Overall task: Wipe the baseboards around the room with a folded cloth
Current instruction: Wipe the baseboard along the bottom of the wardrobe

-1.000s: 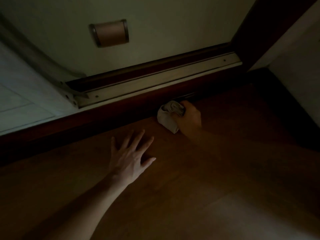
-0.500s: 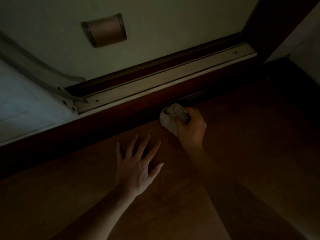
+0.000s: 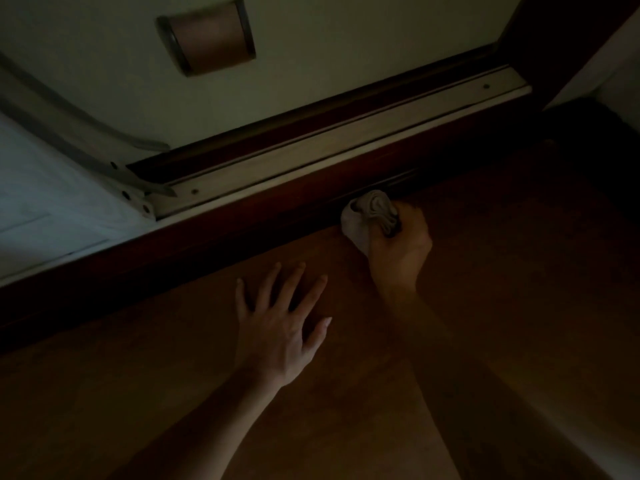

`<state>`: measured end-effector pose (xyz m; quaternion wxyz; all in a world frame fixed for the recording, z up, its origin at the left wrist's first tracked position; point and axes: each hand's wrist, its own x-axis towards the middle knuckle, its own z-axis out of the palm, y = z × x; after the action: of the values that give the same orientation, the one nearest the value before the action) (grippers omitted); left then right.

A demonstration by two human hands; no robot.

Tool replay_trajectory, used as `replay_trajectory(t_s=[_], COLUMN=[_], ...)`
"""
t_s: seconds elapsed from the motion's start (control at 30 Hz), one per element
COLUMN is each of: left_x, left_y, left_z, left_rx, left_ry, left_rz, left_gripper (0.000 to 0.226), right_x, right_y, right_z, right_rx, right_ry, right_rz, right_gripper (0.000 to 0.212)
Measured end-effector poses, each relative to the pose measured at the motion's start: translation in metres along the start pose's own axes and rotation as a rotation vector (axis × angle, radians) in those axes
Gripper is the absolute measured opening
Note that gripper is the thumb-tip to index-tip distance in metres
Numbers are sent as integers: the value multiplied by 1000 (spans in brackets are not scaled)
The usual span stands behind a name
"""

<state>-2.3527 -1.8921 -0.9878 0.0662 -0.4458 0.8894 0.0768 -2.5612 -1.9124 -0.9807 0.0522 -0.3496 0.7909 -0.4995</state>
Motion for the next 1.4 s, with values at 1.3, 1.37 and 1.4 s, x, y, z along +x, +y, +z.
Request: replay_trajectory(t_s=[1.3, 1.37, 1.4], left_x=[2, 2, 1], left_y=[1, 1, 1], left_z=[6, 5, 5], left_rx=[14, 14, 14], left_ry=[22, 22, 27], left_rz=[-5, -6, -6], left_gripper=[60, 60, 60], right_x=[95, 89, 83], right_y=[49, 44, 42], right_z=[-53, -48, -45], right_rx=[-92, -73, -80], right_ry=[132, 189, 181], right_rz=[218, 219, 182], right_gripper=[32, 31, 30])
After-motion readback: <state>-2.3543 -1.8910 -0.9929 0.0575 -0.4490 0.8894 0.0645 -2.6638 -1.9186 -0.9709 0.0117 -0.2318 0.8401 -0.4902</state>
